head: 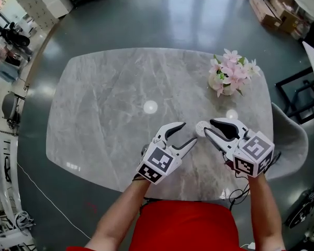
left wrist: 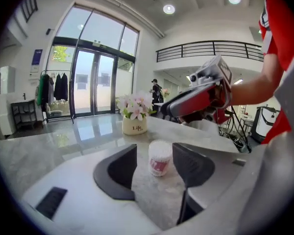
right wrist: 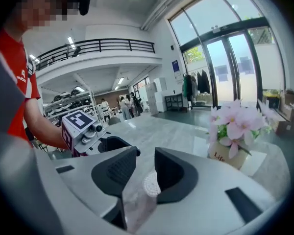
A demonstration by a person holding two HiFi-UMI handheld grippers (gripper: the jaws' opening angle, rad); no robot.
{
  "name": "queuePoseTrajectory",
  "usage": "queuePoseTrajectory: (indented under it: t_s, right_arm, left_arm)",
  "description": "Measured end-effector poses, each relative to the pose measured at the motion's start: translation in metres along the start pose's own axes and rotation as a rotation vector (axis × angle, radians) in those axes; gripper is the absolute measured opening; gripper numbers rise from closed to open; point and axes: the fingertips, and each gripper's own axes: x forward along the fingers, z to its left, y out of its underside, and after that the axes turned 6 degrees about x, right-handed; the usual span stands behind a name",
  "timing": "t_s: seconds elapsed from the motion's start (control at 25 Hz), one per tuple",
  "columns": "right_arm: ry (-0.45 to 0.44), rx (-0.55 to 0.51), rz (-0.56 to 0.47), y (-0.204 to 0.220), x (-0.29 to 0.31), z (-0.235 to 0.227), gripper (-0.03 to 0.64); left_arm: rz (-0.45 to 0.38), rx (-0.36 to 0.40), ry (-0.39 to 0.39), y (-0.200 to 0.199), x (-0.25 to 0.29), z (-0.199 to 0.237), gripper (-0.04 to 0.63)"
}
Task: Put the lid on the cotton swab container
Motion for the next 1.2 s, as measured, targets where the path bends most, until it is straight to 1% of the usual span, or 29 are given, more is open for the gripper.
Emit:
queuePoseTrajectory:
  t_s: [0.08,0.12,0.2,0.32,0.4,0.52,0.56,0.64,0.72,0.76,0.84,1.0,1.2]
  right_arm:
    - [0.012,-0.029,-0.080,-0.017,-0.017,0.007,0.115]
    - [0.018,-0.041,-0.122,-0.025,-0.027,0.011,0.106]
    - [0.032,-0.065,-0.205,-0.039,-0.047,0.019,0.084]
    - [0.054,-0.091,-0.317,-0.055,-0.074,0.030,0.084]
    - [0.070,-0.103,-0.377,-0.062,-0.090,0.036,0.084]
    - [0.095,-0.120,-0.444,-0.067,-0.111,0.043,0.083]
    - [0.103,-0.125,-0.463,-0.067,-0.116,0.045,0.059]
    - [0.116,-0.133,-0.496,-0.068,-0.126,0.049,0.049]
    - [0.131,-0.136,-0.522,-0.068,-0.134,0.052,0.032]
    - [0.141,-0.139,-0.534,-0.067,-0.138,0.053,0.023]
    - [0.166,-0.151,-0.551,-0.065,-0.145,0.053,0.000]
    - [0.204,-0.184,-0.558,-0.056,-0.152,0.055,0.002]
    - [0.216,-0.167,-0.570,-0.048,-0.158,0.054,0.003]
  left_arm:
    - [-0.069,-0.015,-0.026,-0.021,-0.017,0.001,0.236]
    - [-0.102,-0.015,-0.039,-0.032,-0.026,0.001,0.236]
    - [-0.171,-0.009,-0.065,-0.056,-0.044,-0.001,0.210]
    - [-0.266,-0.015,-0.101,-0.093,-0.069,-0.007,0.167]
    - [-0.305,0.002,-0.118,-0.113,-0.084,-0.012,0.141]
    - [-0.328,0.061,-0.131,-0.132,-0.100,-0.022,0.092]
    - [-0.334,0.089,-0.138,-0.138,-0.104,-0.025,0.072]
    - [-0.354,0.135,-0.157,-0.146,-0.112,-0.030,0.053]
    - [-0.383,0.157,-0.172,-0.153,-0.117,-0.035,0.026]
    - [-0.397,0.163,-0.178,-0.156,-0.119,-0.036,0.012]
    - [-0.416,0.168,-0.189,-0.159,-0.121,-0.039,0.011]
    - [-0.426,0.164,-0.206,-0.160,-0.124,-0.042,0.011]
    - [-0.416,0.140,-0.216,-0.157,-0.126,-0.044,0.012]
